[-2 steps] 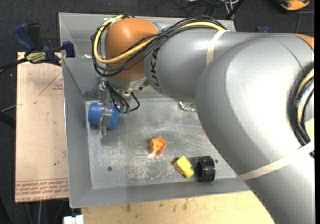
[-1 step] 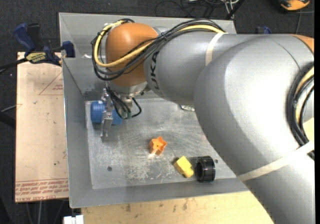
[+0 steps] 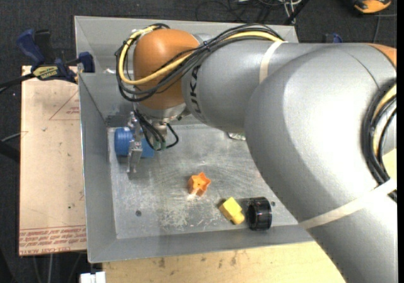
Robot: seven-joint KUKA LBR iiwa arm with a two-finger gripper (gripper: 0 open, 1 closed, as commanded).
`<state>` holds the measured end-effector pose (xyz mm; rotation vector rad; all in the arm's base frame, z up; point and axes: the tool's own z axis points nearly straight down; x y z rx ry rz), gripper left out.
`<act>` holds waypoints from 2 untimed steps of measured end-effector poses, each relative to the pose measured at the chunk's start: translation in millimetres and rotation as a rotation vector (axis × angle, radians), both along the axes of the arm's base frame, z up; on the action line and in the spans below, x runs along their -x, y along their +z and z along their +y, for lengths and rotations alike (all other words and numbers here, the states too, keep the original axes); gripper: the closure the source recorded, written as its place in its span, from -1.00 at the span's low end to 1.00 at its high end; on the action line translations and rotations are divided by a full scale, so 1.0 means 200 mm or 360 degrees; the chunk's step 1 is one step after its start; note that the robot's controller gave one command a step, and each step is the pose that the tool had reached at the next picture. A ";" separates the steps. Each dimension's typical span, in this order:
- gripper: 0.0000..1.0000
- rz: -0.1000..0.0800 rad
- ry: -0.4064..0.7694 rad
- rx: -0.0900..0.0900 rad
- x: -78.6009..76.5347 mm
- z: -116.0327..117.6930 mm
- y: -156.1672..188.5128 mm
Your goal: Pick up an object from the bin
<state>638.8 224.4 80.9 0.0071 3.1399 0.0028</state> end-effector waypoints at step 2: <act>1.00 0.0006 -0.0001 0.0002 0.01 0.00 0.03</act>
Offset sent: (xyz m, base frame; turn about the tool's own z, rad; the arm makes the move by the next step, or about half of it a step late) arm 0.0001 0.0000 0.0963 0.0000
